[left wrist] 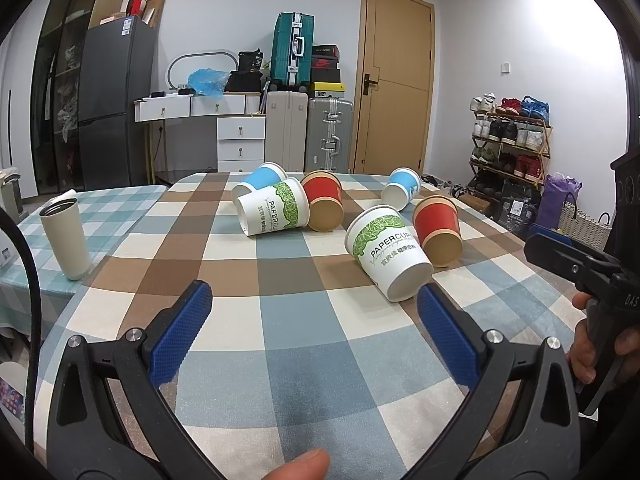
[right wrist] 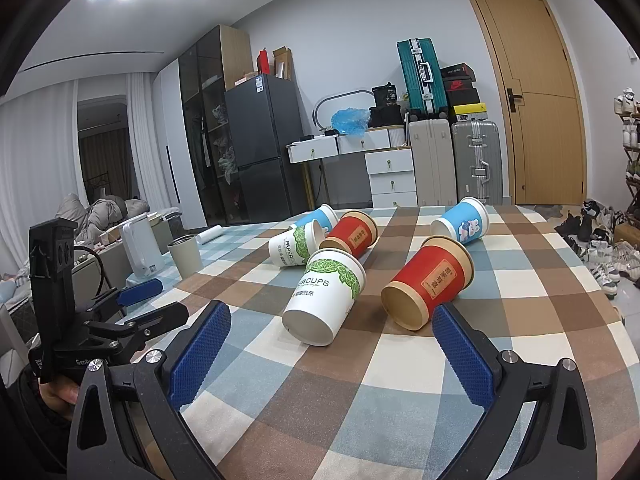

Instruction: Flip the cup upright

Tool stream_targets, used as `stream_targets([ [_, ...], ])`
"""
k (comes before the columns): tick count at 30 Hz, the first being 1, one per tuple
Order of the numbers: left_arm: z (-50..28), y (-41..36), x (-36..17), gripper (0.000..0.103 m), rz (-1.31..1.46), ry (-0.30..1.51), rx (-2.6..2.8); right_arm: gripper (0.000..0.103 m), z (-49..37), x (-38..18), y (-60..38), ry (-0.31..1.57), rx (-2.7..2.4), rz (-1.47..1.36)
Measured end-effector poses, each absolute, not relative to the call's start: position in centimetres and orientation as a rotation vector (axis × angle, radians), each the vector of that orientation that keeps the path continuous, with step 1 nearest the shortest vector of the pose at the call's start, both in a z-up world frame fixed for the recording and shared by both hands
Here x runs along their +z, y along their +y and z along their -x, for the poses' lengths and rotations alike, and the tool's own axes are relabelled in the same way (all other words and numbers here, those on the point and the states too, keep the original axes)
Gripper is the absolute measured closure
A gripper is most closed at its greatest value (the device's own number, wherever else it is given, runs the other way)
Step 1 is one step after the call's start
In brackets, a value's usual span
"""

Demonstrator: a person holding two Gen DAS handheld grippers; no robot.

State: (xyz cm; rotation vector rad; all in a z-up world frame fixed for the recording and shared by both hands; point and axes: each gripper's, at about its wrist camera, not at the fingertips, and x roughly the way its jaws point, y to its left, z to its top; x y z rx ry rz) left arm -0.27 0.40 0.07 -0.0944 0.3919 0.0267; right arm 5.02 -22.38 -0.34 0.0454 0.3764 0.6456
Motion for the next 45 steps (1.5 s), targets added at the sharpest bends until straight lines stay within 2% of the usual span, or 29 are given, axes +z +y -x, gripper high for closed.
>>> stream_targets([
  [45,-0.35,-0.01,0.14,0.001,0.075,0.398,0.033,0.0,-5.3,-0.52,-22.29,0.409,0.607,-0.025],
])
